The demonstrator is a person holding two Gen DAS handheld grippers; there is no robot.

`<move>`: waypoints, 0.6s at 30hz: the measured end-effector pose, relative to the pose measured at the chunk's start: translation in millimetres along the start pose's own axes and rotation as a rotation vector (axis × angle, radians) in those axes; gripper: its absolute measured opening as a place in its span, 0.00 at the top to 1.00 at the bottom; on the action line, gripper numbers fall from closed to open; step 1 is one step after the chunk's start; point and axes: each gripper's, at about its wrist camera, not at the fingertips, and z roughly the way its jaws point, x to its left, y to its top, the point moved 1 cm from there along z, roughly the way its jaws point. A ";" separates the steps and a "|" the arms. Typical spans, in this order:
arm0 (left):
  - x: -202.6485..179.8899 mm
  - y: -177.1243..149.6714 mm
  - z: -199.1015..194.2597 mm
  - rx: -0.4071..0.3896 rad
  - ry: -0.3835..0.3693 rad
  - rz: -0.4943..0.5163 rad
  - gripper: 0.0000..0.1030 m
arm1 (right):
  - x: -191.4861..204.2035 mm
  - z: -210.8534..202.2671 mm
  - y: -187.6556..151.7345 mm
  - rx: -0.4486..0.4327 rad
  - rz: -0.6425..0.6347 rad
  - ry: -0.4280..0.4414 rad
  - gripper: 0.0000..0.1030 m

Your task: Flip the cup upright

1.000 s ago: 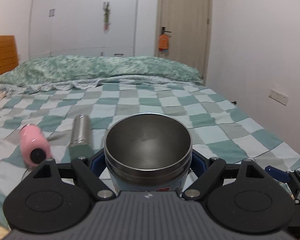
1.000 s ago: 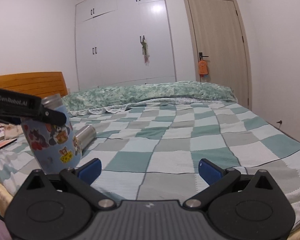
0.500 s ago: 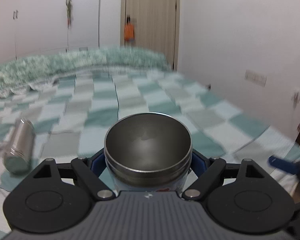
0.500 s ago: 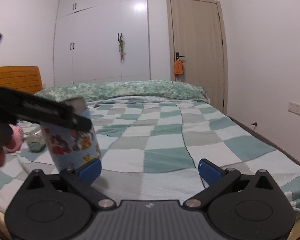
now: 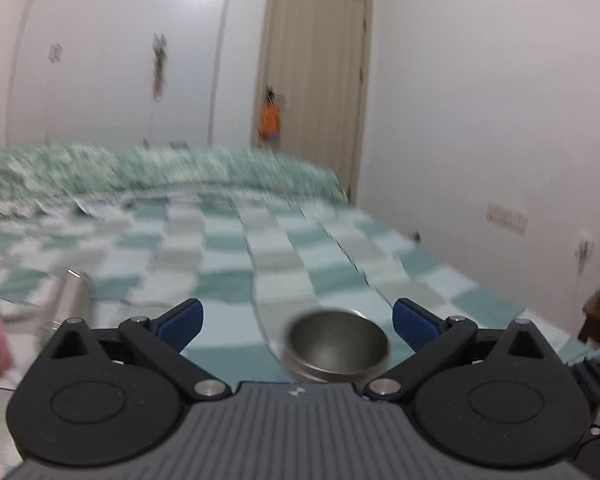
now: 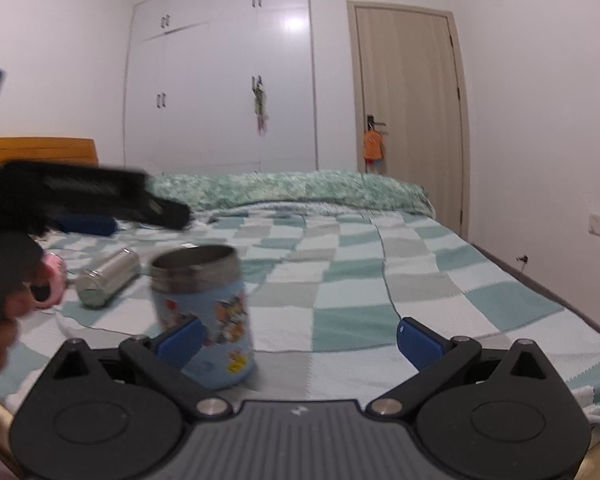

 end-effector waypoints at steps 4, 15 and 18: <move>32.6 8.4 -56.3 -0.112 0.066 -0.013 0.00 | 20.5 -14.4 5.2 -0.045 -0.016 0.034 0.00; 96.6 -56.7 -149.5 -0.115 0.232 -0.006 0.00 | 85.3 -53.2 -16.8 -0.120 -0.072 0.104 0.00; 100.7 -85.8 -156.6 -0.103 0.290 0.014 0.00 | 100.8 -61.4 -29.5 -0.125 -0.095 0.099 0.00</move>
